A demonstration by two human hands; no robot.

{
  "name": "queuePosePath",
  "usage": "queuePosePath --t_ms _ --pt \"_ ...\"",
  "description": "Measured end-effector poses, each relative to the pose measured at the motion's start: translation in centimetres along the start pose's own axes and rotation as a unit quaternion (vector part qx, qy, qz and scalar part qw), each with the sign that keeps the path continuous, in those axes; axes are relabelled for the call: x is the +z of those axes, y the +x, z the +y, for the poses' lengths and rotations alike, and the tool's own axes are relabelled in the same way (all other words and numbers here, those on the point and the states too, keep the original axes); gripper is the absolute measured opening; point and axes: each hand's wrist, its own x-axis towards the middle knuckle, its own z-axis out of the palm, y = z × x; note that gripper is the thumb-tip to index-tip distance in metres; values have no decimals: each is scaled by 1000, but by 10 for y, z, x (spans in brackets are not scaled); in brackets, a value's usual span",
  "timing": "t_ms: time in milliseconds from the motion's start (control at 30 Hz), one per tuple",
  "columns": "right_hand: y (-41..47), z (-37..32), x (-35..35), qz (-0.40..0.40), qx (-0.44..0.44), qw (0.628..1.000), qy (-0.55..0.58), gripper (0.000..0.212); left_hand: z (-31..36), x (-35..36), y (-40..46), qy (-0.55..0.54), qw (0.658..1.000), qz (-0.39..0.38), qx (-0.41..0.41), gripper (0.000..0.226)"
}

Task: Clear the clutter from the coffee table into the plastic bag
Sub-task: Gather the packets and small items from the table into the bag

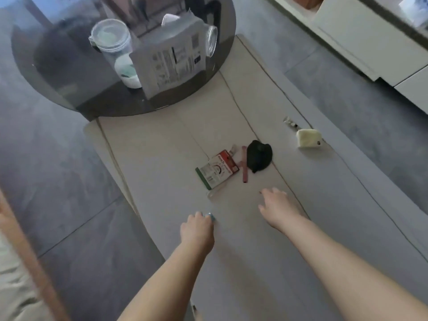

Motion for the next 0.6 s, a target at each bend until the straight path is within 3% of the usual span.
queuePosePath --t_ms 300,433,600 --pt "62 -23 18 4 -24 999 29 50 -9 21 48 21 999 25 -14 39" --pt "80 -29 17 54 -11 997 55 44 -13 19 53 -29 999 13 -4 27" --pt "97 -41 10 88 0 993 79 47 -16 -6 59 -128 988 84 10 14"
